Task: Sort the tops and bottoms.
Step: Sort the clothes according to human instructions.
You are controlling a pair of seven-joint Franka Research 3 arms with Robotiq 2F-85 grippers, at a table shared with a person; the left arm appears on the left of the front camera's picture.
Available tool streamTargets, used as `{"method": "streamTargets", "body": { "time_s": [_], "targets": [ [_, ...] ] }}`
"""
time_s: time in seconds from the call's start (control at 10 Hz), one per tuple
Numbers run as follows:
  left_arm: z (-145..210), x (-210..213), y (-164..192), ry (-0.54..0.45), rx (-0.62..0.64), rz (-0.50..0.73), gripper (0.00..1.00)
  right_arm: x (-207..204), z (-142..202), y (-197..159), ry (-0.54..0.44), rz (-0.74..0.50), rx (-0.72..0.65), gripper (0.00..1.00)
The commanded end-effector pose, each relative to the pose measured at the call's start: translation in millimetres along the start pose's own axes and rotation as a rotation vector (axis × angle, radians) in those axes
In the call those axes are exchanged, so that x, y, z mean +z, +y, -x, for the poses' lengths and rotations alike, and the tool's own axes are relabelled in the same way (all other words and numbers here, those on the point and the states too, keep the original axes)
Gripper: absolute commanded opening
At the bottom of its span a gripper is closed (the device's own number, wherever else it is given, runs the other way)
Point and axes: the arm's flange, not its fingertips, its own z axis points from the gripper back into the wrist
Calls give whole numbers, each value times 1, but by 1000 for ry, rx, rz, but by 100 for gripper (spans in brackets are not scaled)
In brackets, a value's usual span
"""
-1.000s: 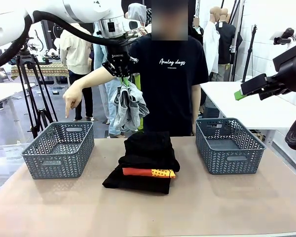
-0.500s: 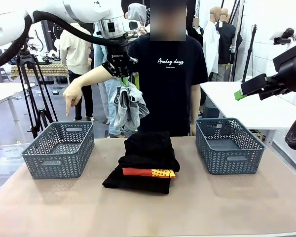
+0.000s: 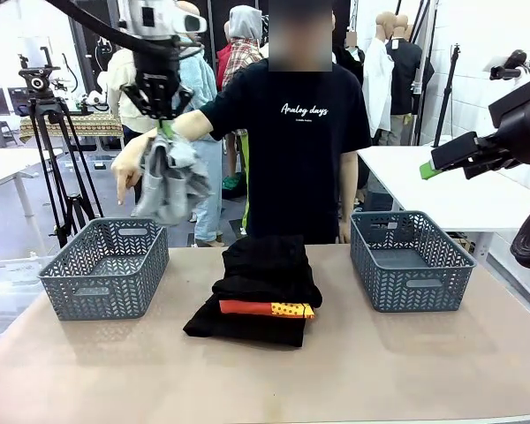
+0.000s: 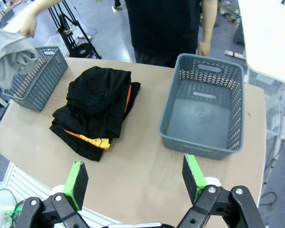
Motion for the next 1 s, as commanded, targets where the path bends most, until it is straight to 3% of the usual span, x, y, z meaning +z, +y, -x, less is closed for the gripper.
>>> {"method": "streamTargets", "body": {
  "time_s": [0.0,0.1,0.2,0.6,0.9],
  "targets": [
    [9,-6,20,15,30,-26,0,-1,0,0,5,-10,0,100],
    [13,14,28,9,84,-55,0,-1,0,0,5,-10,0,100],
    [2,-1,15,15,25,-11,0,-1,0,0,5,-10,0,100],
    [3,-3,18,26,33,-16,0,-1,0,0,5,-10,0,100],
    [-9,-58,70,25,228,-53,0,-1,0,0,5,-10,0,100]
  ]
}}
